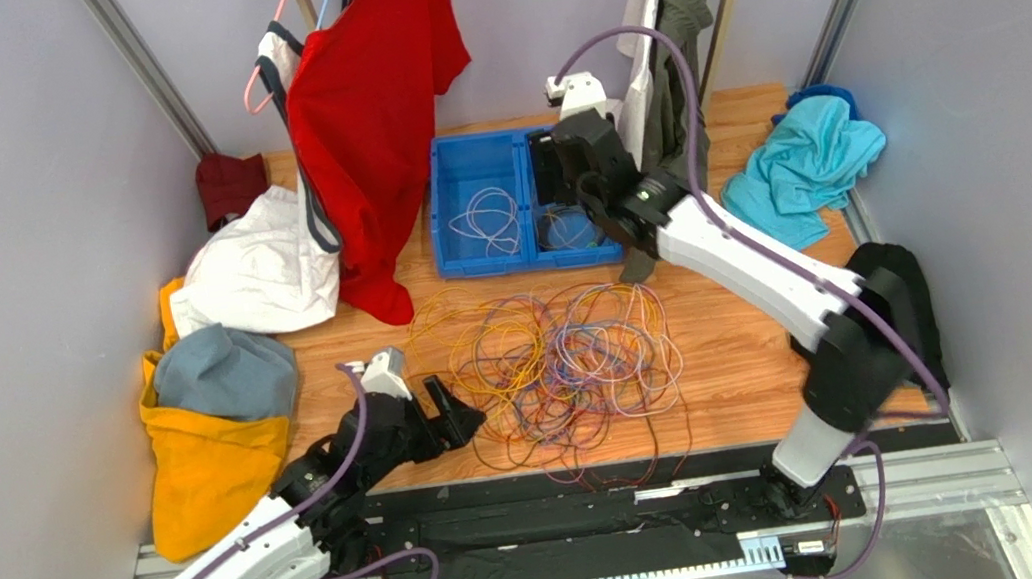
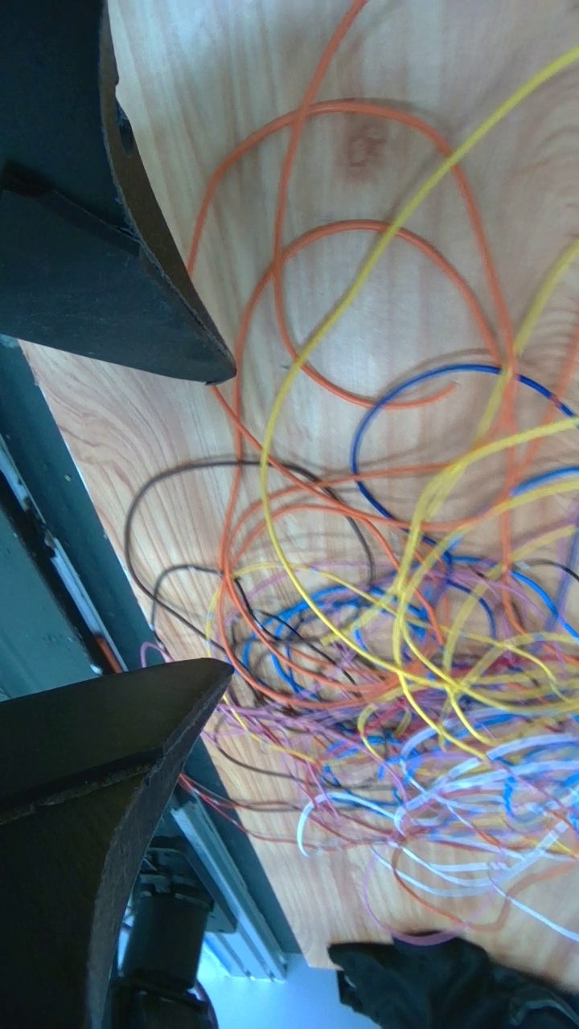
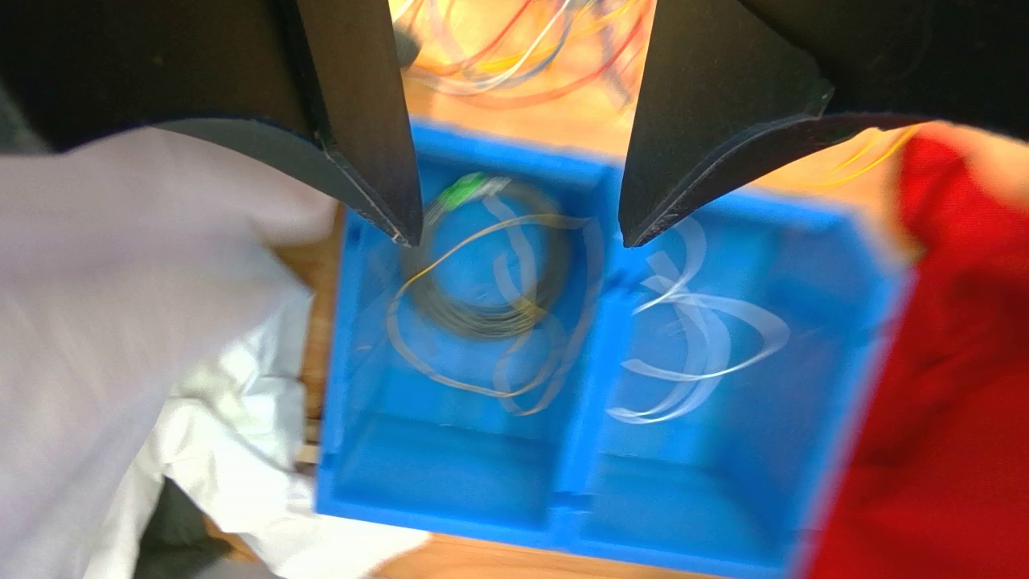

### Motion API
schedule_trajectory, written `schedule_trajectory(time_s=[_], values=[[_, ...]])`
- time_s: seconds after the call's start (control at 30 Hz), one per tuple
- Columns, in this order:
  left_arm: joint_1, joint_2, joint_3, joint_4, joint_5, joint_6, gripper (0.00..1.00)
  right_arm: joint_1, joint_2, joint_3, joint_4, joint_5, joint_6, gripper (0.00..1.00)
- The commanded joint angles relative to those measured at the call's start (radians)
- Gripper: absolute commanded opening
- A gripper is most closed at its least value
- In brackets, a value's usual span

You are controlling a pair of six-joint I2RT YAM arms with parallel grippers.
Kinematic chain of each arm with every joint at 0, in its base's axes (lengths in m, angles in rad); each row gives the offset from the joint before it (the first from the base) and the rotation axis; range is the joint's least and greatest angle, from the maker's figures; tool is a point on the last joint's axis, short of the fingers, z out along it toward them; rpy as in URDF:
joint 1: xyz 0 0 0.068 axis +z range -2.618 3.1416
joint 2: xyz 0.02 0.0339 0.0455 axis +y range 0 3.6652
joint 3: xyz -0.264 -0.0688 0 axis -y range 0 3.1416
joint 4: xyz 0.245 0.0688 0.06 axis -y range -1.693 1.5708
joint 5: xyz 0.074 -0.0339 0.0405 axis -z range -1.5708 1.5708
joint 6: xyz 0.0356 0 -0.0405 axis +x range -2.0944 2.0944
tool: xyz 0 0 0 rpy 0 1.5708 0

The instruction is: Untangle the cables

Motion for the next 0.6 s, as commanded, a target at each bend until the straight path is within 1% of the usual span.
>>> schedule_trajectory(time_s=[0.0, 0.1, 0.13, 0.17, 0.23, 0.27, 0.33, 0.4, 0.5, 0.57], values=[[-0.002, 0.001, 0.095, -0.022, -0.054, 0.053, 0.94, 0.091, -0.247, -0.2, 0.071, -0.04, 0.079, 0.63], [-0.001, 0.011, 0.123, -0.037, -0.077, 0.067, 0.94, 0.141, -0.378, -0.355, 0.117, -0.105, 0.147, 0.6], [-0.002, 0.02, 0.129, -0.04, -0.08, 0.067, 0.94, 0.154, -0.409, -0.469, 0.139, -0.126, 0.174, 0.59], [-0.002, 0.027, 0.141, -0.043, -0.082, 0.067, 0.94, 0.163, -0.459, -0.519, 0.159, -0.175, 0.184, 0.58], [-0.001, 0.042, 0.152, -0.045, -0.086, 0.067, 0.94, 0.191, -0.496, -0.655, 0.232, -0.221, 0.198, 0.56], [-0.001, 0.047, 0.162, -0.048, -0.088, 0.065, 0.93, 0.2, -0.493, -0.687, 0.255, -0.268, 0.196, 0.56], [-0.001, 0.056, 0.175, -0.065, -0.092, 0.062, 0.93, 0.229, -0.452, -0.704, 0.262, -0.271, 0.196, 0.54], [-0.001, 0.056, 0.189, -0.08, -0.101, 0.058, 0.93, 0.252, -0.411, -0.693, 0.265, -0.321, 0.181, 0.51], [-0.001, 0.025, 0.187, -0.106, -0.103, 0.038, 0.93, 0.267, -0.32, -0.658, 0.288, -0.39, 0.181, 0.5], [-0.001, 0.004, 0.181, -0.125, -0.102, 0.025, 0.92, 0.278, -0.259, -0.623, 0.283, -0.396, 0.184, 0.5]])
